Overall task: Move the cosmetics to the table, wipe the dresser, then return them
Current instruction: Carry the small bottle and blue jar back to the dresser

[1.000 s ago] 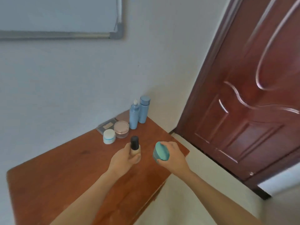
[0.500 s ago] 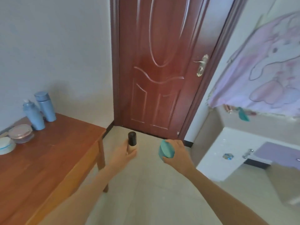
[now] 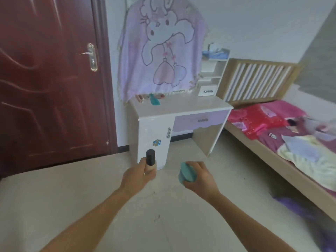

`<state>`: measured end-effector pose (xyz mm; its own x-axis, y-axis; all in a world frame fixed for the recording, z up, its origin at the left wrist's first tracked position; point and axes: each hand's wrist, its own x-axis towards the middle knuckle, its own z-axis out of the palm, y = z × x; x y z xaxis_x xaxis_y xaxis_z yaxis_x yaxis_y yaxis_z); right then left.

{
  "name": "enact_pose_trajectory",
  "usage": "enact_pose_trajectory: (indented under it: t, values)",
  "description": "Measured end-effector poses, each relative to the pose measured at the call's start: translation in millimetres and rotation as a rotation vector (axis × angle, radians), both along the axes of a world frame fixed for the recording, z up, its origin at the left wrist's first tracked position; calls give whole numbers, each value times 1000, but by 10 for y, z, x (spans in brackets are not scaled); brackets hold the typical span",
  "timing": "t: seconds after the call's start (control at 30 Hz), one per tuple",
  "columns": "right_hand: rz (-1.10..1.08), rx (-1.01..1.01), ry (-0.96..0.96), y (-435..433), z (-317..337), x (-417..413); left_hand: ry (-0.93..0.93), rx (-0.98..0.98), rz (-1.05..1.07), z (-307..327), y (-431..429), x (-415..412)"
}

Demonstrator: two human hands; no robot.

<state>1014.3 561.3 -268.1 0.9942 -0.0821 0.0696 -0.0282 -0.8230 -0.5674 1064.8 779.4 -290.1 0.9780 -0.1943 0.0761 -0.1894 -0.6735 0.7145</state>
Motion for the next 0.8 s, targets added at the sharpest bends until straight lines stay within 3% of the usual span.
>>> enact_pose_trajectory:
  t: [0.23, 0.6, 0.8]
  values:
    - [-82, -62, 18, -624, -31, 241, -5, 17, -96, -24, -718, 544]
    - [-130, -56, -51, -1435, 326, 1890, -21, -115, -168, 223, -1562, 2170]
    - [-195, 10, -35, -1821, 218, 2513, -45, -101, -175, 248, -1954, 2843]
